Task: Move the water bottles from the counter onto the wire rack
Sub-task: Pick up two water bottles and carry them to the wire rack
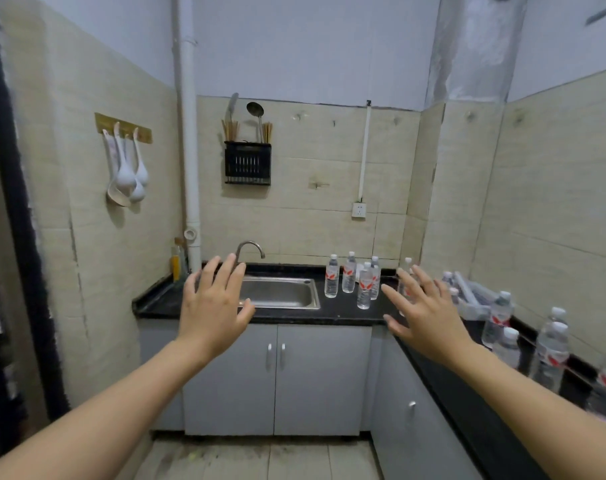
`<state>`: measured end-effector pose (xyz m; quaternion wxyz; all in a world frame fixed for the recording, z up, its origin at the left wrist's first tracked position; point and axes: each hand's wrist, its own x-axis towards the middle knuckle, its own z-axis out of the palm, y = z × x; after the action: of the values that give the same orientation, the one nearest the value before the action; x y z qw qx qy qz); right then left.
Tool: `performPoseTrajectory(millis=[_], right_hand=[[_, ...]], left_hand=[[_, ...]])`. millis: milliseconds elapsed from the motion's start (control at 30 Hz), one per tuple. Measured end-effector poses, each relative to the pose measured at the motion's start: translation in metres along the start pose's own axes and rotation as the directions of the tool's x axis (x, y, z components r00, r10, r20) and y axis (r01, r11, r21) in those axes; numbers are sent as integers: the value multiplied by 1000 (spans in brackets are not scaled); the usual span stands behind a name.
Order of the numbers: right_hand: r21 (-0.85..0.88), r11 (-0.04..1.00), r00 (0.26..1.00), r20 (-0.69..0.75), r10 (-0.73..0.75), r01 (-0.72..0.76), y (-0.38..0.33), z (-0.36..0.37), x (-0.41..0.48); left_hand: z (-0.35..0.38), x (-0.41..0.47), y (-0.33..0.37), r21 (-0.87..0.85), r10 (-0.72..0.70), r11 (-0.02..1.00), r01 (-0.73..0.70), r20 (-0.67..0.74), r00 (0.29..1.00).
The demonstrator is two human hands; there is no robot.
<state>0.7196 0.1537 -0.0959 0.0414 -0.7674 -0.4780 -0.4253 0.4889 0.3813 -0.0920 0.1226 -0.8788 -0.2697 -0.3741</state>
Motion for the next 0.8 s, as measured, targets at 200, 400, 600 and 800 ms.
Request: performPoseTrajectory(millis=[200, 400, 600, 800], right_hand=[[19, 993, 979, 166, -122, 121, -29, 107, 33], [10, 991, 957, 256, -133, 135, -44, 192, 91], [-38, 991, 942, 318, -112, 130, -29, 255, 160], [-37, 997, 918, 391, 71, -61, -12, 316, 147]], left_hand=[[84, 10, -38, 76, -28, 997, 19, 121, 992], [162, 54, -86, 82, -88, 994, 74, 175, 981], [242, 143, -121, 3, -83, 996, 85, 220, 972], [337, 192, -96, -358, -213, 878, 316, 298, 930]])
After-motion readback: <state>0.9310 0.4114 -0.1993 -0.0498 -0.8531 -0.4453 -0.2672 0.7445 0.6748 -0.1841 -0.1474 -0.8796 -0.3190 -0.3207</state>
